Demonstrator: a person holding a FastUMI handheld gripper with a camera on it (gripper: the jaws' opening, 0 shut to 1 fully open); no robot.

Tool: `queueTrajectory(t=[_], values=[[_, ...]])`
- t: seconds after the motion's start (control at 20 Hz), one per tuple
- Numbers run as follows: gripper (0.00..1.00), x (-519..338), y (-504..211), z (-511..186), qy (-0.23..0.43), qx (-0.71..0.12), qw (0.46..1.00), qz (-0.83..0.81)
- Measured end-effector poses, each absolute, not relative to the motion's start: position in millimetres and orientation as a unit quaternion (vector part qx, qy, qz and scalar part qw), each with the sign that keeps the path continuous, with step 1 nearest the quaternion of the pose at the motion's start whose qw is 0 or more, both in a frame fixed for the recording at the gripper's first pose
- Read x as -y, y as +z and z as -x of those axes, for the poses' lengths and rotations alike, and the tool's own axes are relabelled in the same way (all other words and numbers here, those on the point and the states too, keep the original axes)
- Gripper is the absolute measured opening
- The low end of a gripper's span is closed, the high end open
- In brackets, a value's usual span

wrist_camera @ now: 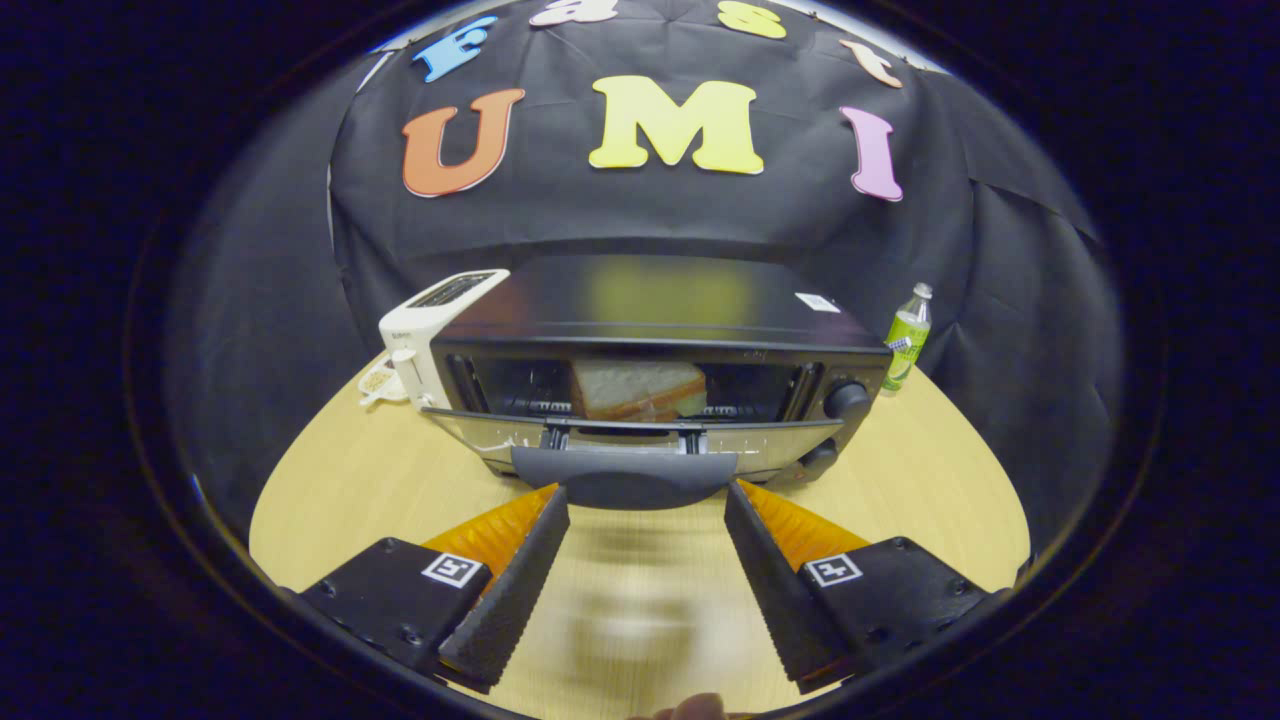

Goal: Open the toaster oven, put the food inside, and close the toaster oven door.

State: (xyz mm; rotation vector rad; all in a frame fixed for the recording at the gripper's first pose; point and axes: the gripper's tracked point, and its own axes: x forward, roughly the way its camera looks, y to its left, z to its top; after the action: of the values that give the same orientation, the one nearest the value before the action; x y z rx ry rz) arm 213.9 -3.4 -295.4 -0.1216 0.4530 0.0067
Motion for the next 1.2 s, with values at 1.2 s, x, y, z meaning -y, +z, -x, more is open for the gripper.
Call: queueTrajectory(t=[1.2], values=[[1.00,-25,-11,31,0.005,0.039,0.998,0.046]])
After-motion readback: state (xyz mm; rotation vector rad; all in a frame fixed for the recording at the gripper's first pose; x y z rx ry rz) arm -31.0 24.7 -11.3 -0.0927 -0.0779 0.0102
